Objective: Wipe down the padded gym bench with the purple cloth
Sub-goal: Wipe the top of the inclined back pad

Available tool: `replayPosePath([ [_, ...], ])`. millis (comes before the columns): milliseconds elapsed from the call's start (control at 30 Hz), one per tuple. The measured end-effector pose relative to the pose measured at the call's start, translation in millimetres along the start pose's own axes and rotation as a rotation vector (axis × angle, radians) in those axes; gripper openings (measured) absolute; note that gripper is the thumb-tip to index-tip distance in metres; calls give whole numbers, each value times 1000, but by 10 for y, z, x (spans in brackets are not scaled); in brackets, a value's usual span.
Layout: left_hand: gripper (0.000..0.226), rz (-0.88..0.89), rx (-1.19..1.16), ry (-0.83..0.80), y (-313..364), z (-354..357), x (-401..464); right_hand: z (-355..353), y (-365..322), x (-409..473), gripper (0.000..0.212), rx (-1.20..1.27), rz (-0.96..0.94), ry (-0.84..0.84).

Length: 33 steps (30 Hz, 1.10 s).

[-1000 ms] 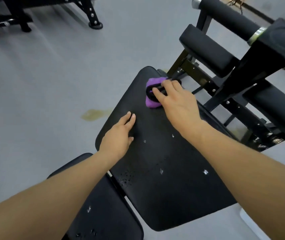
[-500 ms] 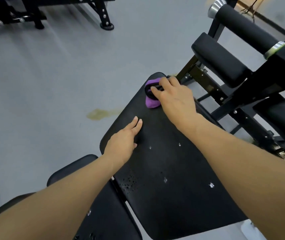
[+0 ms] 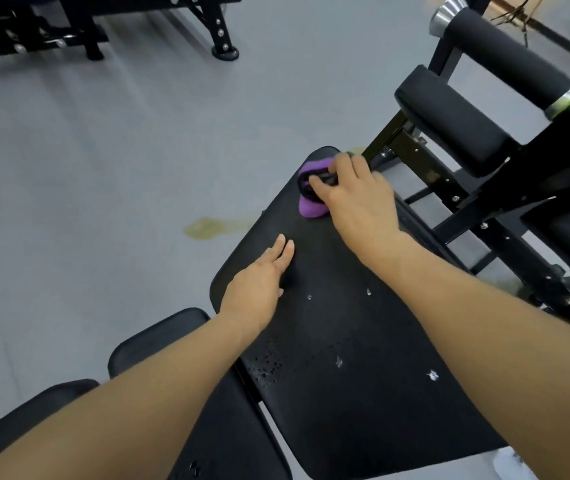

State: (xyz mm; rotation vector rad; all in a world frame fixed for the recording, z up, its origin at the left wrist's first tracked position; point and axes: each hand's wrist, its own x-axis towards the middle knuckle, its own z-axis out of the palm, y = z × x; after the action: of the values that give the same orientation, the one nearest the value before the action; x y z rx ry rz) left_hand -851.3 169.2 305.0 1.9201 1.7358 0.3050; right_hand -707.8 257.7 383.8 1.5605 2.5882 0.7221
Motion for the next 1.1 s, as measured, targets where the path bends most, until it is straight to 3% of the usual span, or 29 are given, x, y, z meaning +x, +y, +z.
replayPosePath([
  [100,76,9,23,3,11,-6,4,20,-58,125,42,40,44,11],
  [333,76,-1,-7,-11,-10,-35,11,-33,8,-927,63,113,10,15],
  [600,75,23,44,13,-7,18,17,-10,26,132,52,111,57,-21],
  [733,74,7,62,-2,1,11,15,-37,143,-612,55,139,112,40],
  [867,77,-11,54,-12,5,22,37,-134,253,-1351,63,115,162,-2],
  [1100,74,3,115,2,28,32,34,-56,109,-323,53,150,161,-7],
])
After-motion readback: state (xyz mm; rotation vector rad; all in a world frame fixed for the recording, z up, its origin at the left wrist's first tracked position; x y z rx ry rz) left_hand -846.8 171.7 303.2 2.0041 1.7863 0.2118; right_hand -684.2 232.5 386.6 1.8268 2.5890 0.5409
